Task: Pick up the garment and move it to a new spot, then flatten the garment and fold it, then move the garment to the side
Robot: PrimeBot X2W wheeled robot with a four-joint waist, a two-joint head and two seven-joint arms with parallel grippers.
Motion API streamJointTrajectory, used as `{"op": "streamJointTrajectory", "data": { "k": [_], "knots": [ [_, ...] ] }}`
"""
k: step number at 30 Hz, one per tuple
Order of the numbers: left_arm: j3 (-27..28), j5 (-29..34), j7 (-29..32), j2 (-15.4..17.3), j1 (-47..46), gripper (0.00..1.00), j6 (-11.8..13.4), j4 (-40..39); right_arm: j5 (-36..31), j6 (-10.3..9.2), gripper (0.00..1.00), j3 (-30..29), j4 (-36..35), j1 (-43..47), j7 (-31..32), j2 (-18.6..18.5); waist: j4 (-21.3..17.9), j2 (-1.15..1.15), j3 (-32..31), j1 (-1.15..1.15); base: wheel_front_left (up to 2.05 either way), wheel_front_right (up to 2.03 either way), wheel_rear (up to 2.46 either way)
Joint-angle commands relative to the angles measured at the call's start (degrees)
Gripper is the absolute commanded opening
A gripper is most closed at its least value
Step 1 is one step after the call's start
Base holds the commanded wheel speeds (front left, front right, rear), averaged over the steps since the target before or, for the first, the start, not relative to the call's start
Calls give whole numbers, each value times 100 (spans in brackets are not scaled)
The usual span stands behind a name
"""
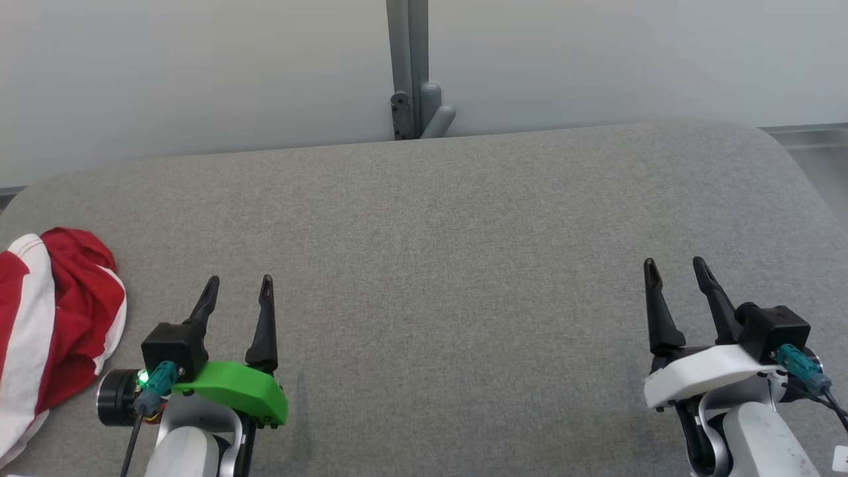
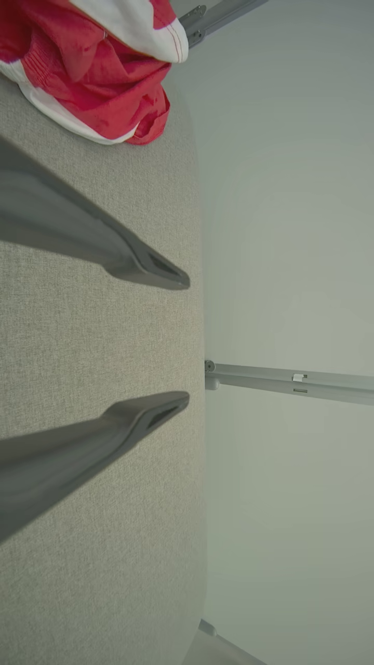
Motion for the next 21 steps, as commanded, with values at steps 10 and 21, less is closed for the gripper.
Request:
{"op": "streamJointTrajectory", "data": {
  "k": [10, 21],
  "knots": [
    [-37, -43, 12, 77, -42, 100, 86, -59, -66, 0, 100, -45, 7, -2, -12, -42, 102, 0, 37, 0, 0, 0, 0],
    [94, -183, -144, 88, -136, 100, 201, -31, -238, 0, 100, -51, -154, 13, 65, -102, 843, 0, 86, 0, 0, 0, 0]
  ]
}}
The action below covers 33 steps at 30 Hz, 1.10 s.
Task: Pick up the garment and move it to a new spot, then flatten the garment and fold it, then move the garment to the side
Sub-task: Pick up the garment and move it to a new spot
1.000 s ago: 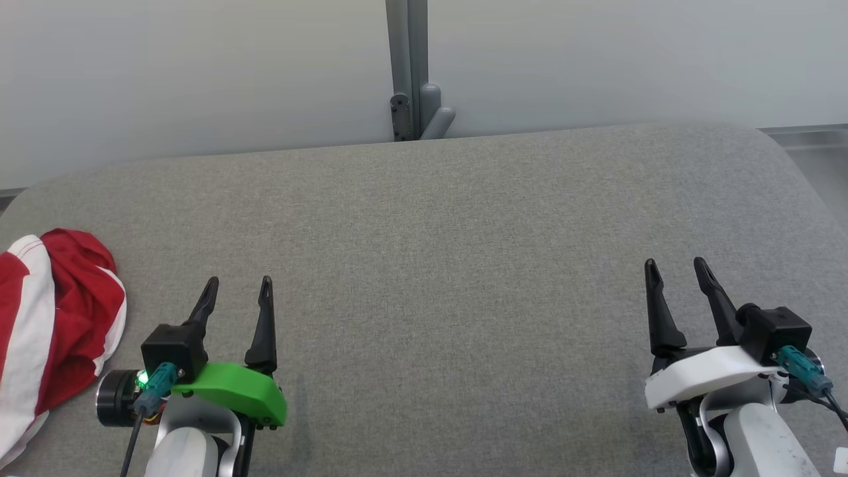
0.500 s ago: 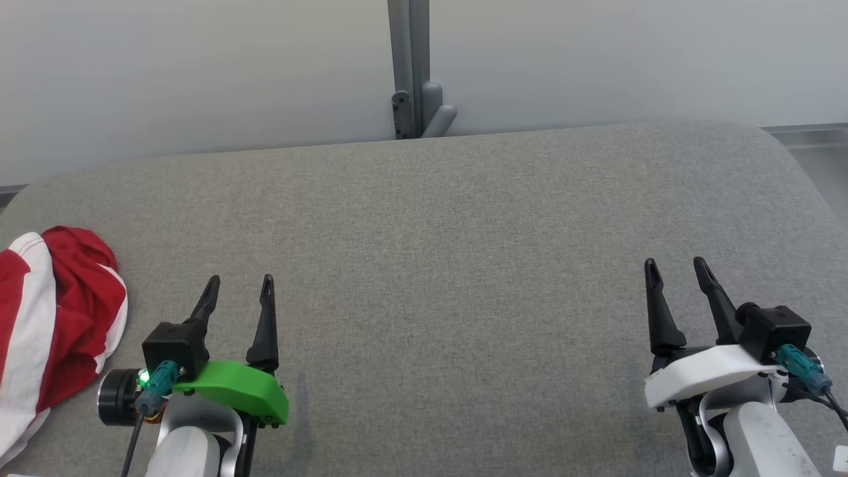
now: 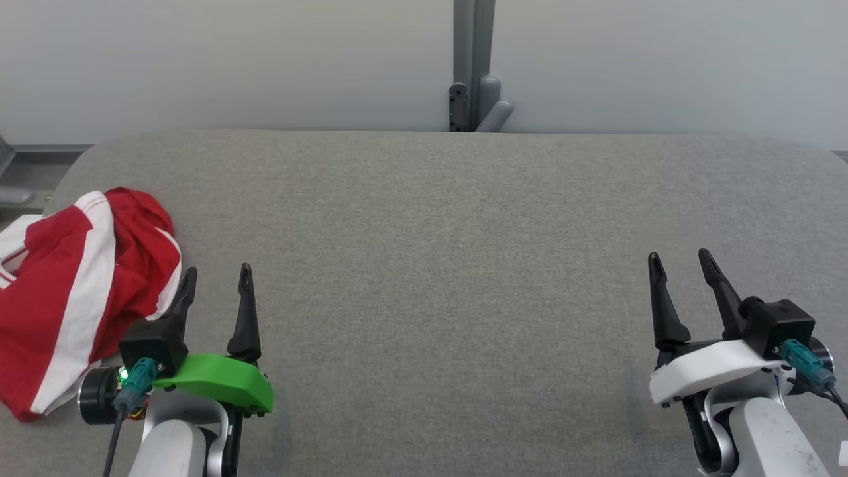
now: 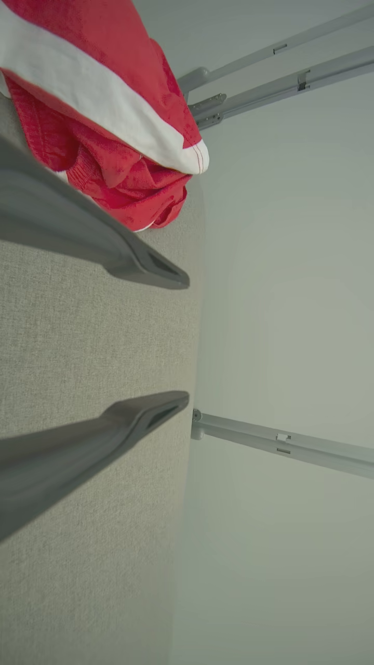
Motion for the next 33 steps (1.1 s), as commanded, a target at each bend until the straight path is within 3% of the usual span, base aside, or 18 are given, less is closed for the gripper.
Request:
{"op": "streamJointTrajectory", "data": {
  "k": [1, 10, 17, 33],
  "knots": [
    [27, -54, -35, 52, -49, 100, 27, 13, -44, 0, 100, -3, -46, 21, 22, -14, 374, 0, 16, 0, 0, 0, 0],
    [115, -125, -95, 147, 73, 100, 109, 39, -110, 0, 100, 109, -202, 50, 118, 14, 1384, 0, -18, 0, 0, 0, 0],
    [152, -167, -101, 180, 129, 100, 161, -20, -150, 0, 100, 229, -202, 22, 107, 38, 1879, 0, -57, 0, 0, 0, 0],
    [67, -188, -98, 235, 133, 100, 250, -54, -207, 0, 100, 280, -61, -46, 57, 68, 2139, 0, -45, 0, 0, 0, 0]
  ]
}}
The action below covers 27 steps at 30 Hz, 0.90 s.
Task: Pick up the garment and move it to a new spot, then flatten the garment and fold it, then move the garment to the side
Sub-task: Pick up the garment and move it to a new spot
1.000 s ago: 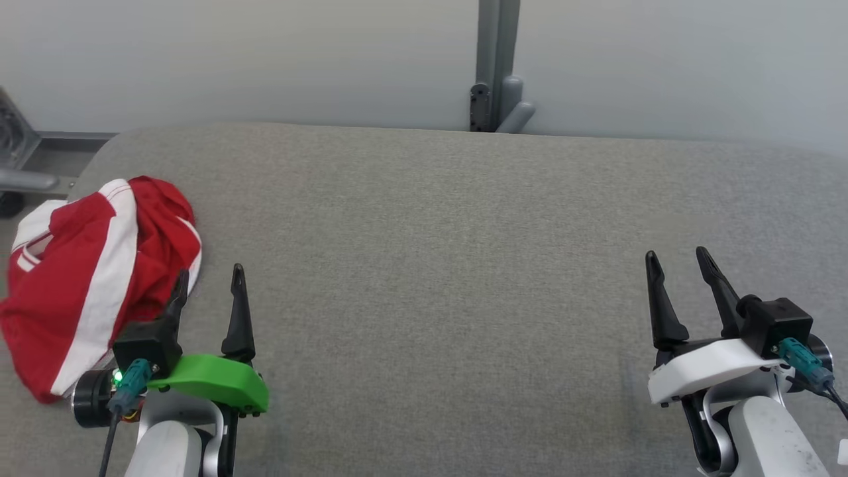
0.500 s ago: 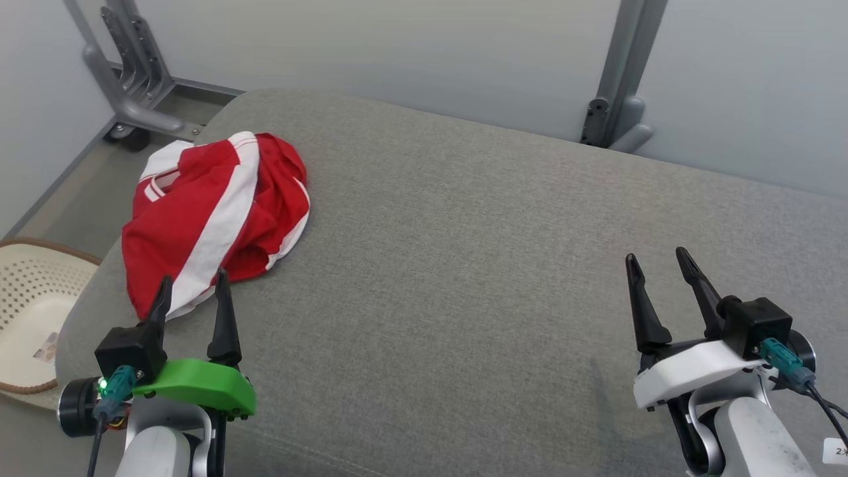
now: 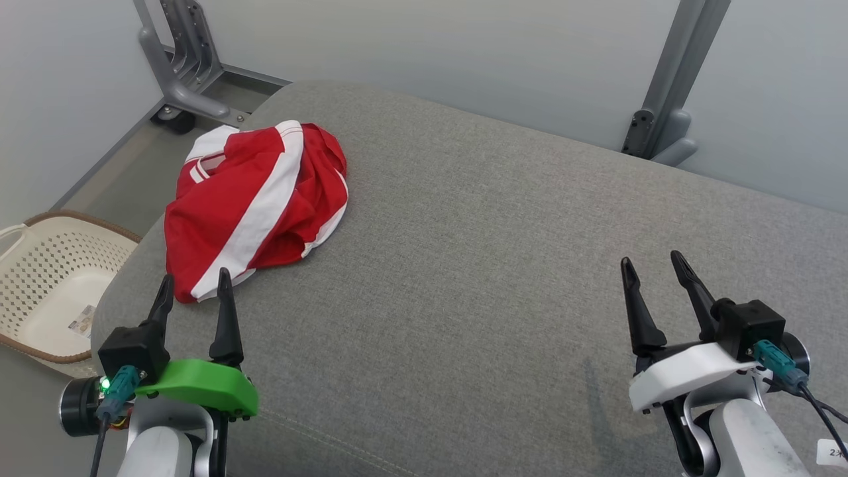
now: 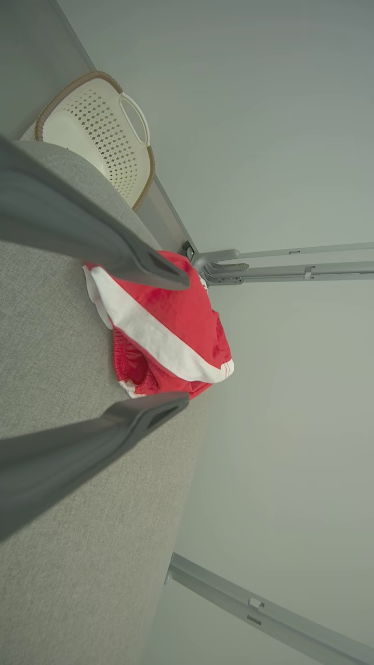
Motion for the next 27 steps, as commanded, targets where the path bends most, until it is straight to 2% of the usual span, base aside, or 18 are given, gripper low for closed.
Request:
{"op": "streamJointTrajectory", "data": {
  "k": [1, 9, 16, 20, 27],
  "knots": [
    [0, -13, -11, 47, 36, 100, 30, -11, -7, 0, 100, 5, 20, -38, -28, -21, -4, 0, 6, 0, 0, 0, 0],
    [-25, -59, -43, 74, -107, 100, -28, -23, 21, 0, 100, 23, 6, -74, -4, -42, -28, 0, 55, 0, 0, 0, 0],
    [-31, -92, 46, 241, -732, 100, -180, 131, -35, 0, 100, 111, -201, -168, 154, -100, -210, 0, 322, 0, 0, 0, 0],
    [-19, -248, 233, 325, -1230, 100, -397, 633, -66, 0, 100, 188, -414, -287, 327, -209, -407, 0, 648, 0, 0, 0, 0],
    [16, -583, 513, 416, -2111, 100, -770, 2001, -109, 0, 100, 319, -779, -504, 599, -403, -698, 0, 1307, 0, 0, 0, 0]
  ]
}}
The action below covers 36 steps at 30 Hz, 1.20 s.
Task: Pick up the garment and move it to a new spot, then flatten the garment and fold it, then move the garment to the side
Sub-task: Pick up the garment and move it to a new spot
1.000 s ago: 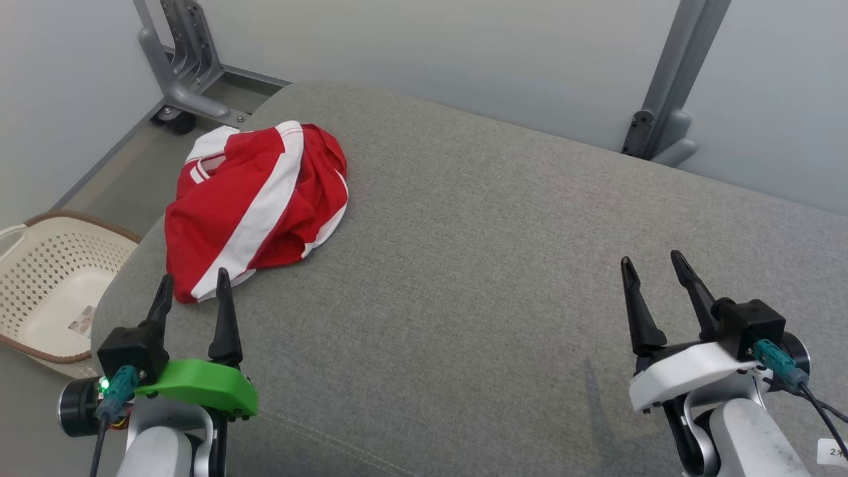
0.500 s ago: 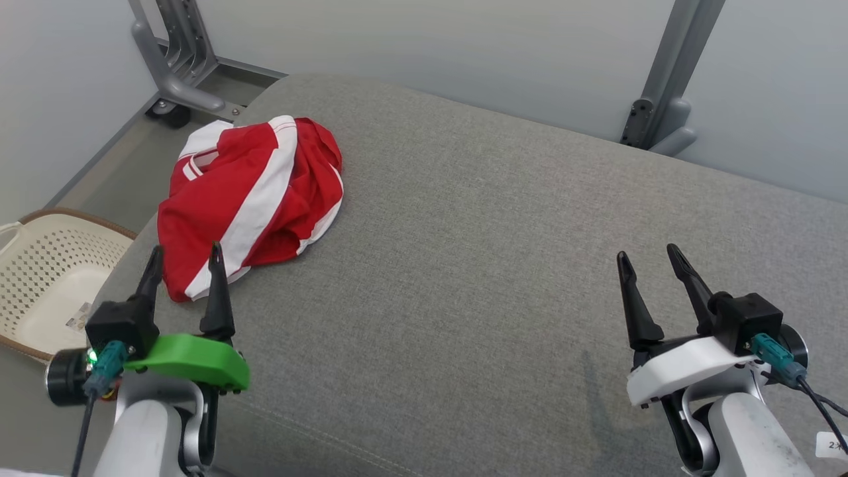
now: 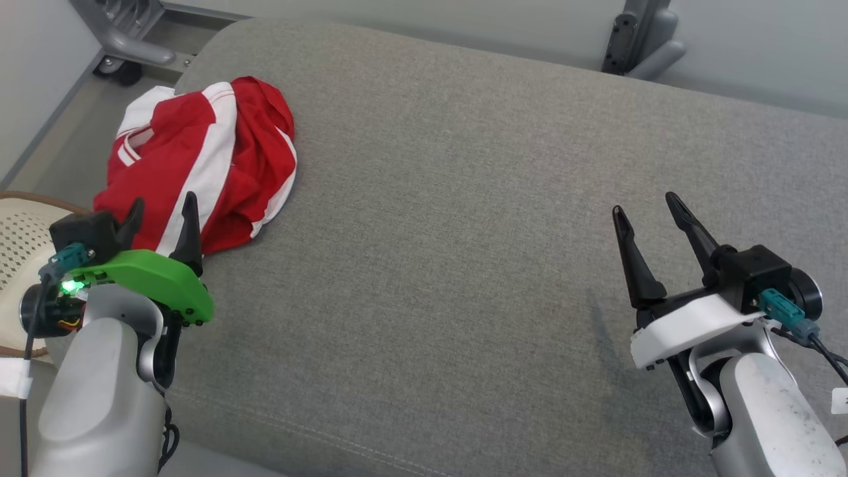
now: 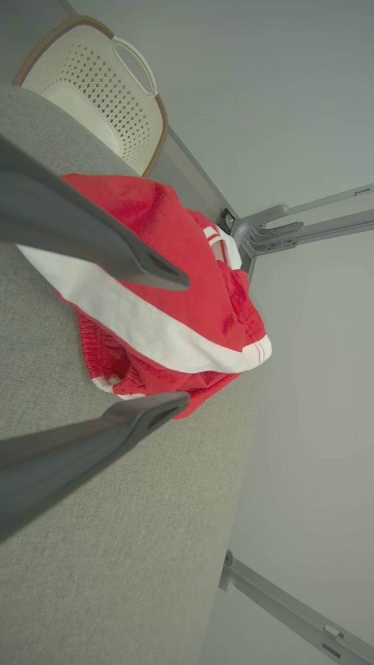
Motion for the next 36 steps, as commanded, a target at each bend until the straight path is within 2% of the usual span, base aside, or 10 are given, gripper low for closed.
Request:
{"op": "streamJointTrajectory", "data": {
  "k": [1, 7, 15, 16, 17, 18, 29, 33, 36],
  "knots": [
    [-1, -50, 24, 27, -124, 100, -33, 113, -42, 0, 100, 0, -34, -82, 22, -46, -265, 0, 414, 0, 0, 0, 0],
    [55, -247, 22, 158, -656, 100, -162, 1220, -22, 0, 100, 69, -203, -234, 125, -124, -395, 0, 804, 0, 0, 0, 0],
    [16, -335, -129, 322, -1049, 100, -240, 2263, 32, 0, 100, 101, -171, -307, 94, -108, -409, 0, 933, 0, 0, 0, 0],
    [-1, -342, -150, 335, -1077, 57, -251, 2356, 37, 0, 100, 107, -163, -309, 89, -100, -406, 0, 930, 0, 0, 0, 0],
    [-29, -325, -186, 353, -1094, 31, -255, 2443, 44, 0, 100, 114, -150, -312, 86, -92, -405, 0, 921, 0, 0, 0, 0],
    [-52, -301, -228, 372, -1122, 0, -259, 2512, 47, 0, 100, 121, -141, -315, 79, -85, -404, 0, 910, 0, 0, 0, 0],
    [-214, -105, -810, 574, -1278, 0, -204, 2921, 129, 0, 100, 143, -35, -269, 28, -46, -421, 0, 731, 0, 0, 0, 0],
    [-85, -162, -970, 640, -1230, 0, -140, 2684, 156, 0, 100, 91, 30, -158, -50, -6, -411, 0, 564, 0, 0, 0, 0],
    [140, -72, -997, 754, -972, 0, 44, 1907, 177, 0, 100, 21, 101, -57, -147, 70, -400, 0, 318, 0, 0, 0, 0]
  ]
}}
